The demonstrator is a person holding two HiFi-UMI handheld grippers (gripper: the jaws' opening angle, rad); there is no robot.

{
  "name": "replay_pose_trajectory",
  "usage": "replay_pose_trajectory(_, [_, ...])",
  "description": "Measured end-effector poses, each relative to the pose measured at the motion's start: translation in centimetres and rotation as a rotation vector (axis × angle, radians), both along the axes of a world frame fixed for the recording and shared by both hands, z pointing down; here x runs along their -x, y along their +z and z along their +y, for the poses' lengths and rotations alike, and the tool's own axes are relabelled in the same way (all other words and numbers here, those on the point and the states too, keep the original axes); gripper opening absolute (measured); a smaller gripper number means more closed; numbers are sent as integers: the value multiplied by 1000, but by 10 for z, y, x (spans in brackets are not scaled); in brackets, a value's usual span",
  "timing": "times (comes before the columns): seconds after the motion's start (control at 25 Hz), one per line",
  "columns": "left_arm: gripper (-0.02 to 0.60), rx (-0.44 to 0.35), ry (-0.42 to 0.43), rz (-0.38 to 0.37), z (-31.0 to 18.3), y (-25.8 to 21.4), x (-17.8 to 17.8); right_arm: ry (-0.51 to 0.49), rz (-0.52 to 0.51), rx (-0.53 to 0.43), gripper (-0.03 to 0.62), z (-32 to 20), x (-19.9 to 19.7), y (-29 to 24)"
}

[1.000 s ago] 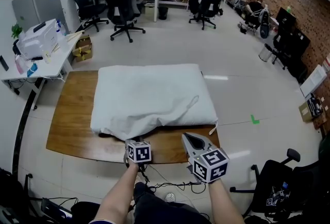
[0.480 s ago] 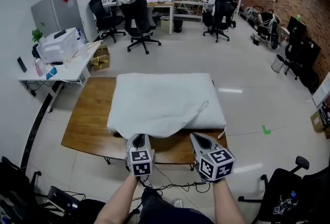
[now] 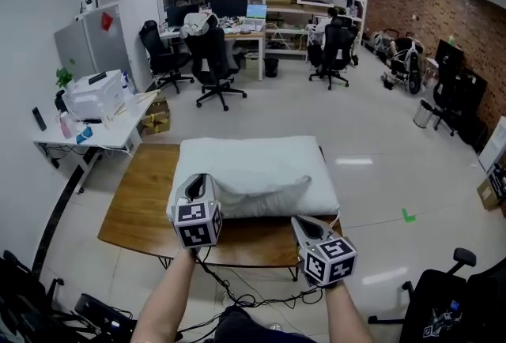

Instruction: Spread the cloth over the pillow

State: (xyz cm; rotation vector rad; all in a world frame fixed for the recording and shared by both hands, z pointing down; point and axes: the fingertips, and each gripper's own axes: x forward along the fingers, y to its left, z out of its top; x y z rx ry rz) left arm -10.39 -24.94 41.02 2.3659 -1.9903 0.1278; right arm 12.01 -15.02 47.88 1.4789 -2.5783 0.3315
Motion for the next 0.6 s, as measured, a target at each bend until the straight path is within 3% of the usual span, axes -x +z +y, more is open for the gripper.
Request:
replay_pose_trajectory(0.4, [20,-43,-16,16,-72,-45,32,75,12,1,9,-52,-12,0])
replay_pose_trajectory(0.6, [20,-27,-29,12,-116,-54,51,128,12,18,9,-78,-14,13])
